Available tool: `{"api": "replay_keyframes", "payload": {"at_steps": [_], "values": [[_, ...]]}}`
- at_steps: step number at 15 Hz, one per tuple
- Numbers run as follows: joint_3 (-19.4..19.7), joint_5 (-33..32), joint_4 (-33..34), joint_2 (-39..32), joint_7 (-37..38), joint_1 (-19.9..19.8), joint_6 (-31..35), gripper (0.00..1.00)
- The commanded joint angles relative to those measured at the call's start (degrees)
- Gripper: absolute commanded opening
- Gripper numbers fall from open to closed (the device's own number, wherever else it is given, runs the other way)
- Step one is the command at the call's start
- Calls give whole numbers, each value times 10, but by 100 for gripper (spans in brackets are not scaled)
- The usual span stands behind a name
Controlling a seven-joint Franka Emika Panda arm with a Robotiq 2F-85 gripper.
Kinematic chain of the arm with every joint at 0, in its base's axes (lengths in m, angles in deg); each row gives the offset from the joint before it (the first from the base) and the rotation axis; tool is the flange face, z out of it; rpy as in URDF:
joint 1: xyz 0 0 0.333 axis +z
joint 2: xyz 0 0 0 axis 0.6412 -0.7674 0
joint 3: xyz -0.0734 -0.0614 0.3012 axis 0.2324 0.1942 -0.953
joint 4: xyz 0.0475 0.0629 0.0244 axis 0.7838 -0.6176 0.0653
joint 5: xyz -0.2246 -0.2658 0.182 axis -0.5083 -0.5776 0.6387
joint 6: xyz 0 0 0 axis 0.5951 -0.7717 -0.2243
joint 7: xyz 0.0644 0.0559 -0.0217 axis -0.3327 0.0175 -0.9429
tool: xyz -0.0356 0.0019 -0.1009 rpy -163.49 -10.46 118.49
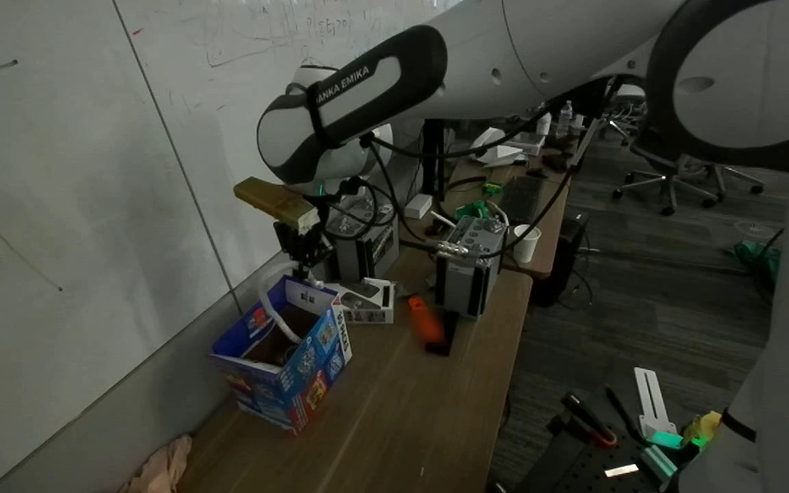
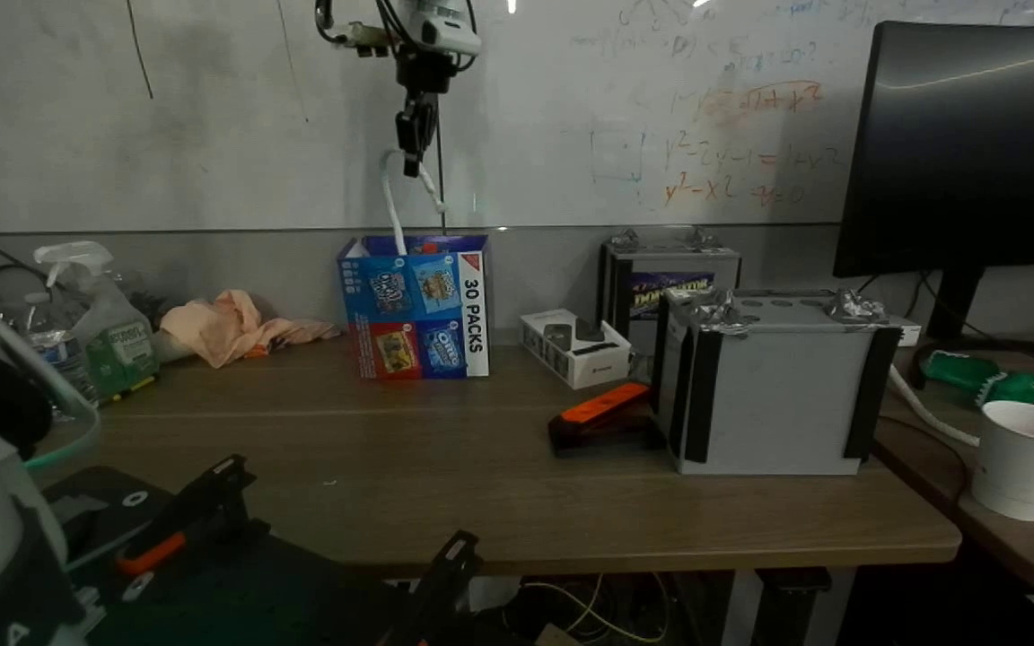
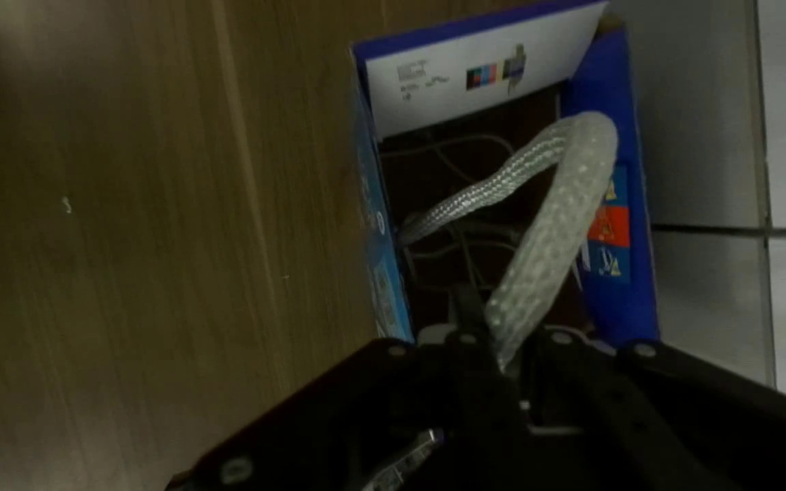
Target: Place the white ropes inside the blue box then push the box to the left
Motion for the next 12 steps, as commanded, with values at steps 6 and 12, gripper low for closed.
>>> {"api": "replay_keyframes", "payload": {"at_steps": [6,12], "values": [[-35,1,17,-57,-121,8,37,3],[-22,-15,70,-137,-154,20,42,3]]}}
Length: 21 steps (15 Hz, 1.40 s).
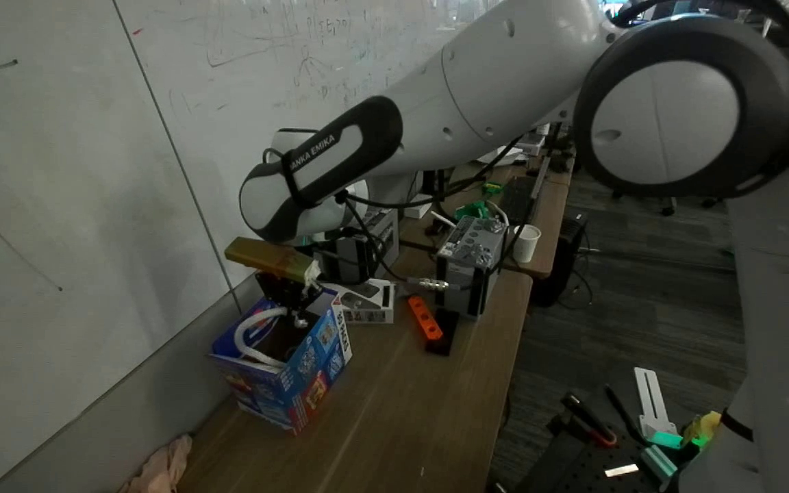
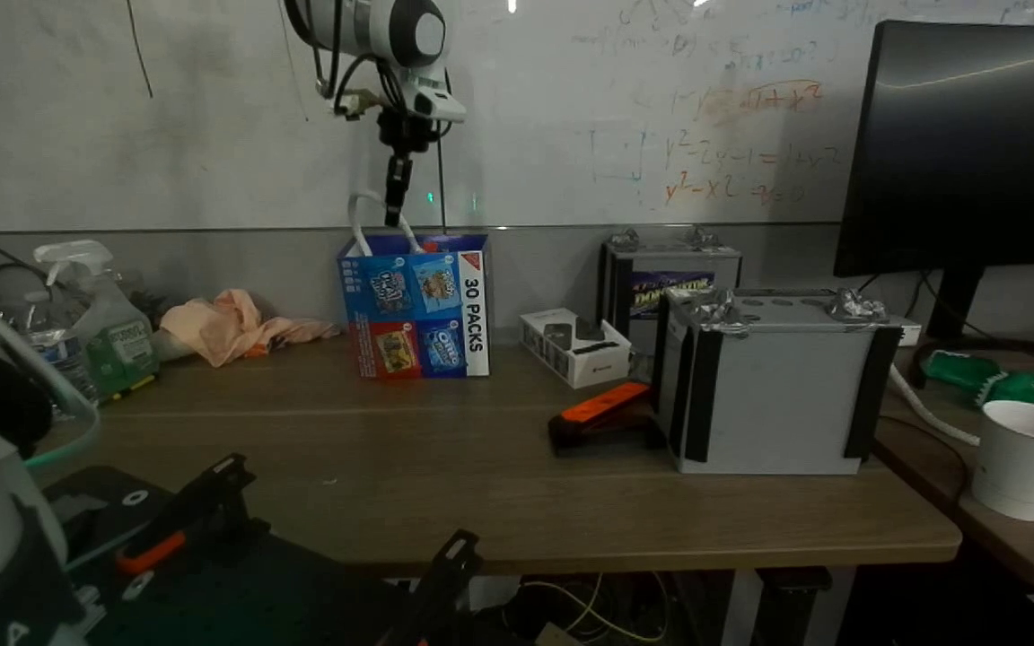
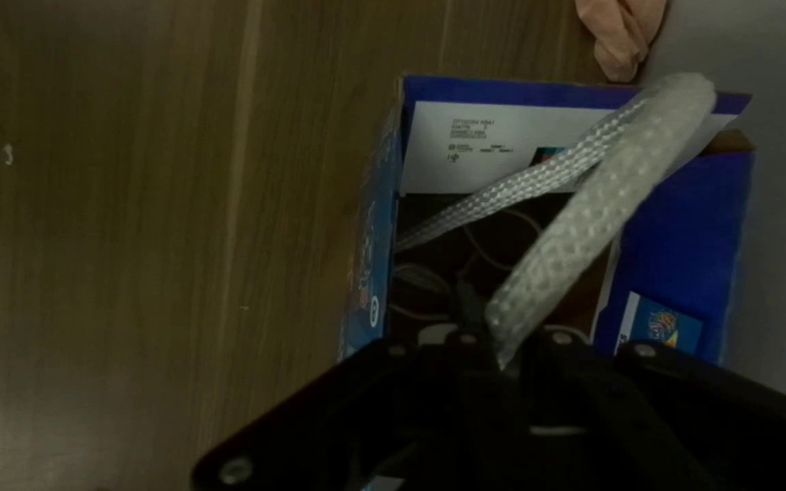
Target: Place the white ropes inside the blue box then push the box to the left
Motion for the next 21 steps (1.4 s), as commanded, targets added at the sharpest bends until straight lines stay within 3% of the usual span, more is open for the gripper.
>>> {"api": "replay_keyframes", "payload": {"at_steps": [1,3,4,6,13,21], "values": [[12,-18,54,-53,-15,17,0,3],[17,-31,70,-75,-19,25,-5,3],[22,-41,75,-84,-18,30,-8,36],[32,-64,85,-95,-14,40,-19,44],[61,-135,60,-62,-5,66,-15,97],[62,-174,10,-3,4,74,-19,100]]}}
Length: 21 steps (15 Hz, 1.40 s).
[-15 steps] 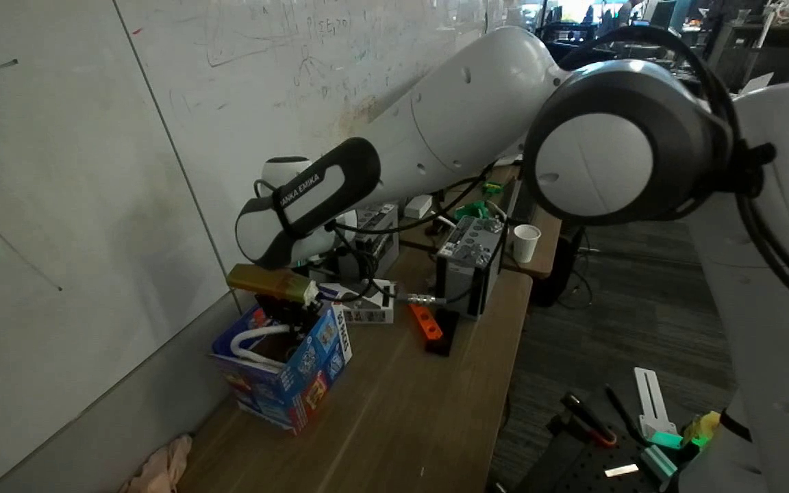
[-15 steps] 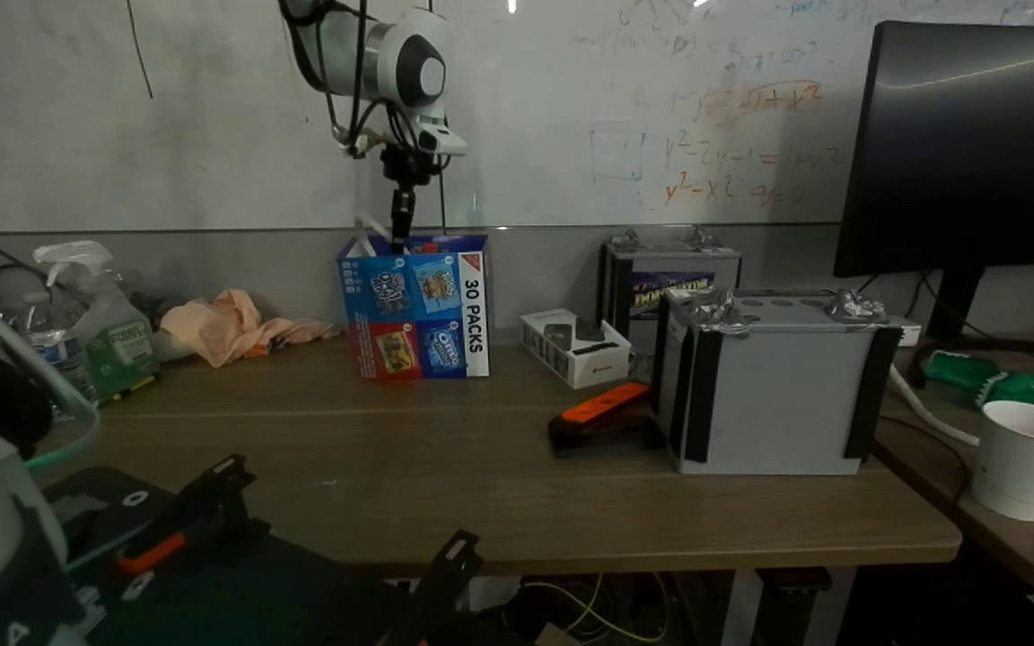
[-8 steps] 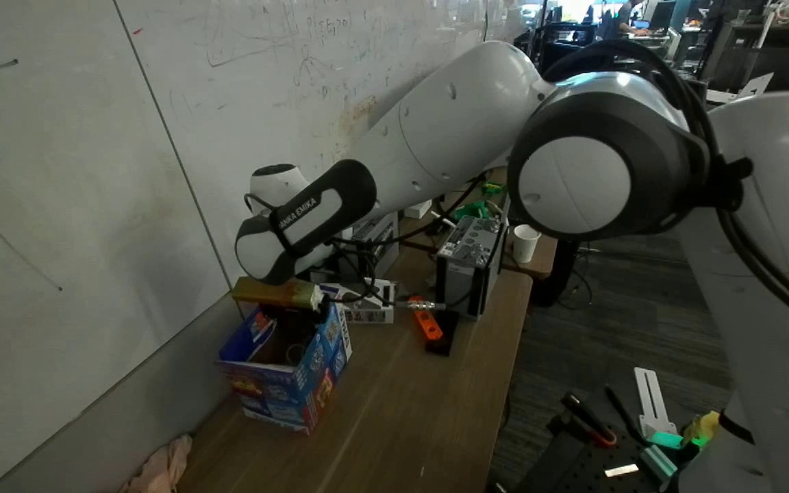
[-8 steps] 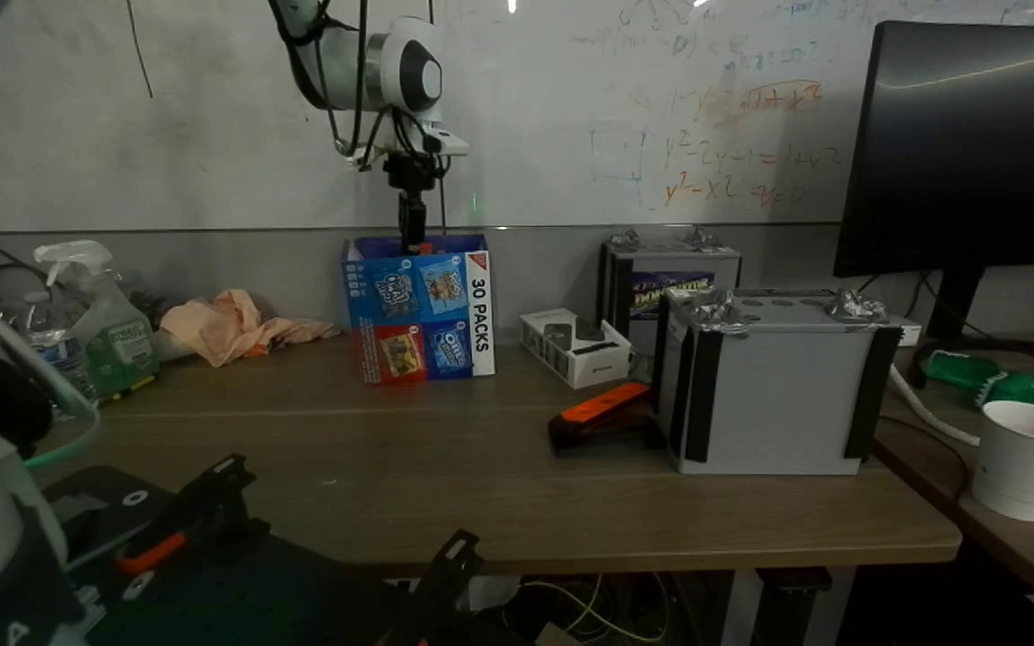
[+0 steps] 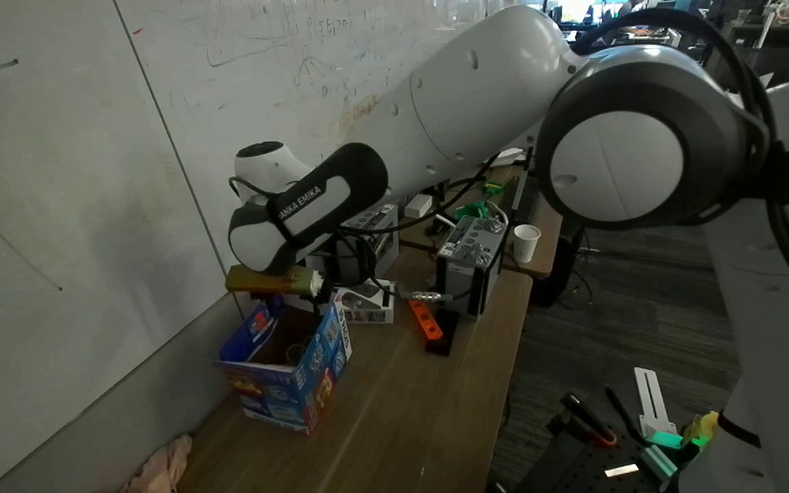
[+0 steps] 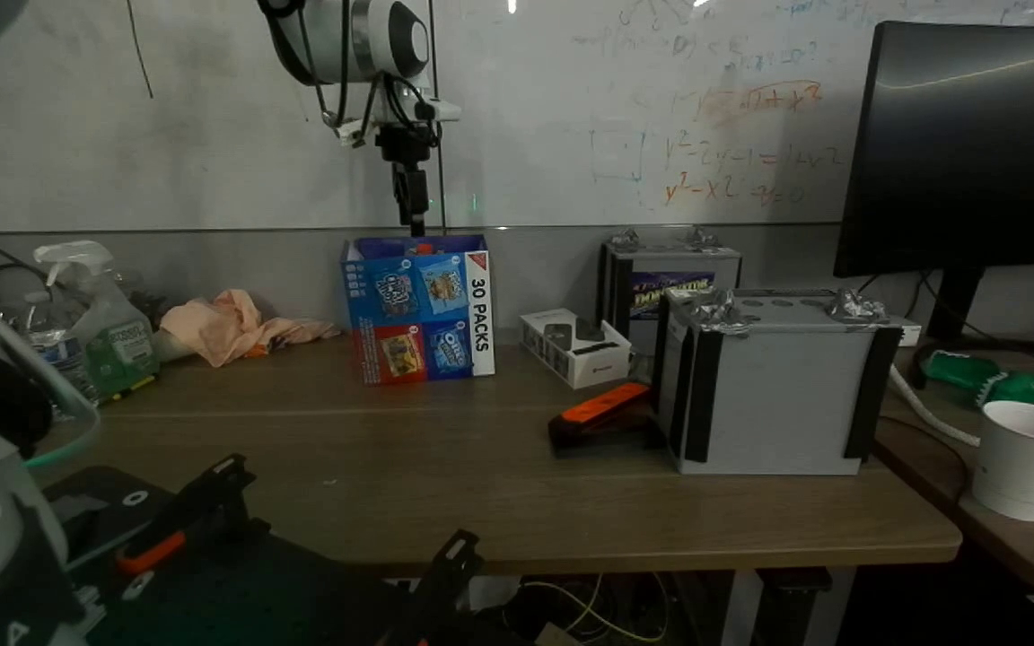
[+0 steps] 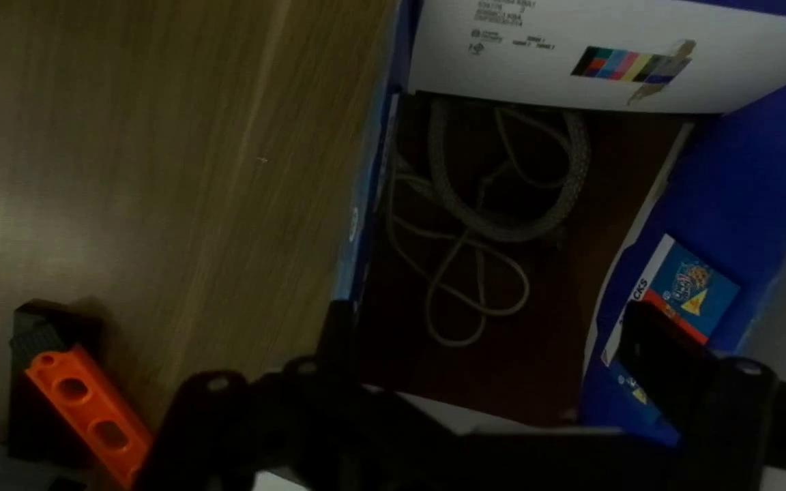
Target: Place the white ropes inside the blue box then push the box to the left
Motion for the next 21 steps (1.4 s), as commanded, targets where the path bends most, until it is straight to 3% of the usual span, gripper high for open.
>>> {"api": "replay_keyframes", "payload": {"at_steps": [1,14,15,16,21], "values": [[0,0,-43,38,5,-3,-14,100],[-4,18,-59,-31,-17,-36,-1,100],[-3,18,-61,-38,-19,-35,9,75],[-4,21,-60,-45,-20,-35,12,74],[-10,35,-62,-46,-29,-35,19,34]]}}
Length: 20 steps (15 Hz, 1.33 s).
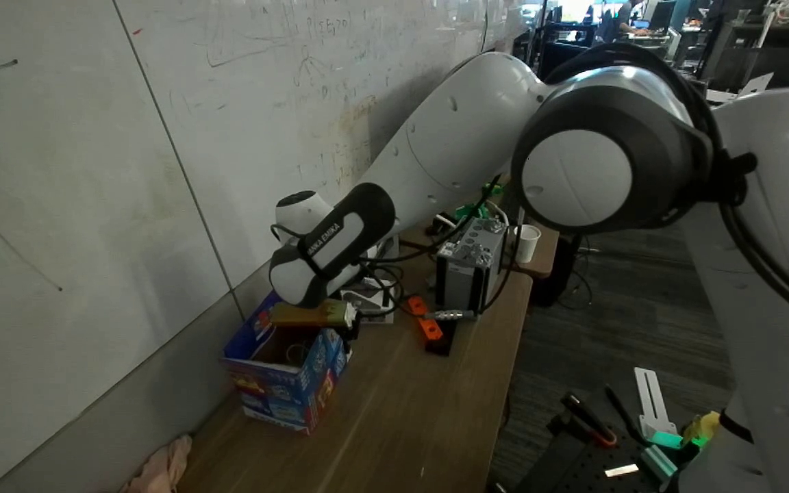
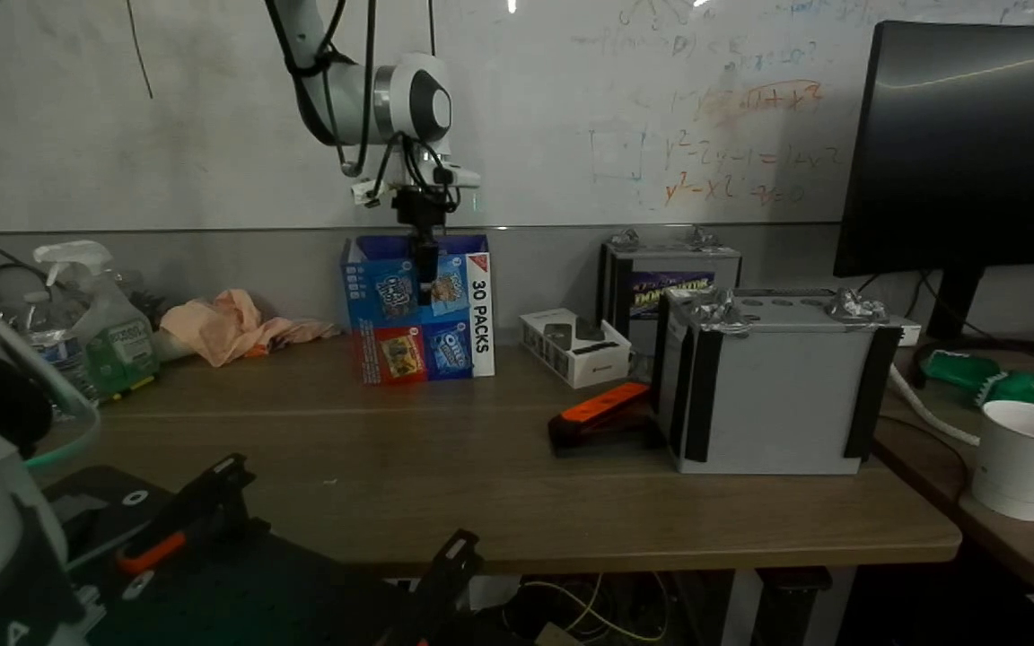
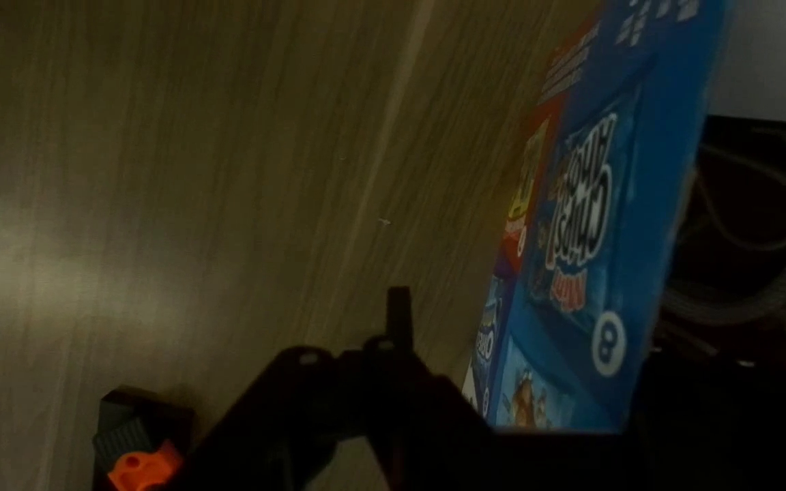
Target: Place the white ropes inside the blue box then push the box to the left
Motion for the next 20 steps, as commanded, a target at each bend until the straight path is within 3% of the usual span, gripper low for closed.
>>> {"api": "replay_keyframes", "payload": {"at_steps": [1,5,12,20], "values": [[-8,21,-1,-4,-21,-3,9,27],[-15,40,-7,-1,-34,-5,2,0],[-41,72,-33,10,-75,-8,-4,1],[-100,107,-157,59,-182,9,4,1]]}}
